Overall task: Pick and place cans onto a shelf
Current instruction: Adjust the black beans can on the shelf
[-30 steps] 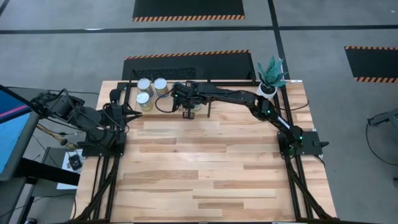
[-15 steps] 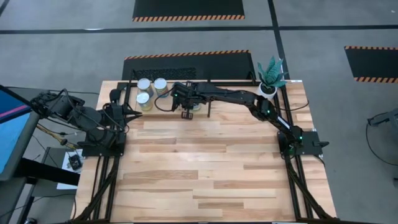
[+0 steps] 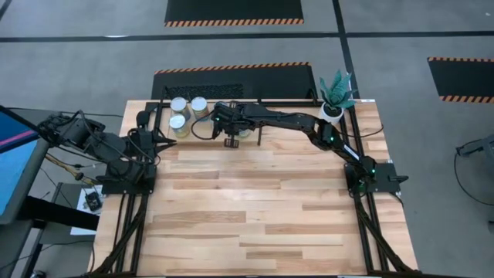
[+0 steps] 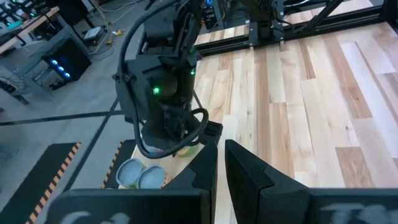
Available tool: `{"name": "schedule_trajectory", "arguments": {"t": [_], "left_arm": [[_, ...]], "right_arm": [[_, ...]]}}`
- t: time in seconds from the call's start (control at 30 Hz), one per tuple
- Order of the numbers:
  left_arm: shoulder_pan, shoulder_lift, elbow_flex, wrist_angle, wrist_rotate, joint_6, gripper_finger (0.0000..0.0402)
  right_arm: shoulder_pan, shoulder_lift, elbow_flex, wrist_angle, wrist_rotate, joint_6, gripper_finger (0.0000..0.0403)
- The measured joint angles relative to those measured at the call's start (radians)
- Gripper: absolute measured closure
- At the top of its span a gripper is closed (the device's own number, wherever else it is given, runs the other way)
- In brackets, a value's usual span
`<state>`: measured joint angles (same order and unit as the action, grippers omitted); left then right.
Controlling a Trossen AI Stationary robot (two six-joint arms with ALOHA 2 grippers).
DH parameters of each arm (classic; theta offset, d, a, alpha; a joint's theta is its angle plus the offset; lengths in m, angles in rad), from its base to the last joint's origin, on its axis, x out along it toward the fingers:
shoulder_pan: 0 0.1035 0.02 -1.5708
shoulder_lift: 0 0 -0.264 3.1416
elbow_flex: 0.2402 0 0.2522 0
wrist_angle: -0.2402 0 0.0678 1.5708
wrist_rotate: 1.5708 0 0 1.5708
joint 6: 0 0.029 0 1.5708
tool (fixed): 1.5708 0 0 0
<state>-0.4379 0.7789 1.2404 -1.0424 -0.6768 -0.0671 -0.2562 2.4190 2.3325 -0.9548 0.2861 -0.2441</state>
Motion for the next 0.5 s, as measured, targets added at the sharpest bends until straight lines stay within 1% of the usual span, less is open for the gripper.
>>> {"name": "schedule_trajectory", "arguments": {"t": [0.13, 0.37, 0.5], "left_arm": [[0.000, 0.000, 0.000, 0.000, 0.000, 0.001, 0.0379], [0.000, 0.000, 0.000, 0.000, 0.000, 0.002, 0.0379], [0.000, 0.000, 0.000, 0.000, 0.000, 0.003, 0.0379]], "right_arm": [[0.000, 0.000, -0.001, 0.007, -0.001, 0.000, 0.0333], [0.008, 0.000, -0.001, 0.151, -0.001, -0.033, 0.0333], [0.006, 0.000, -0.001, 0.204, -0.027, -0.045, 0.0333]]}}
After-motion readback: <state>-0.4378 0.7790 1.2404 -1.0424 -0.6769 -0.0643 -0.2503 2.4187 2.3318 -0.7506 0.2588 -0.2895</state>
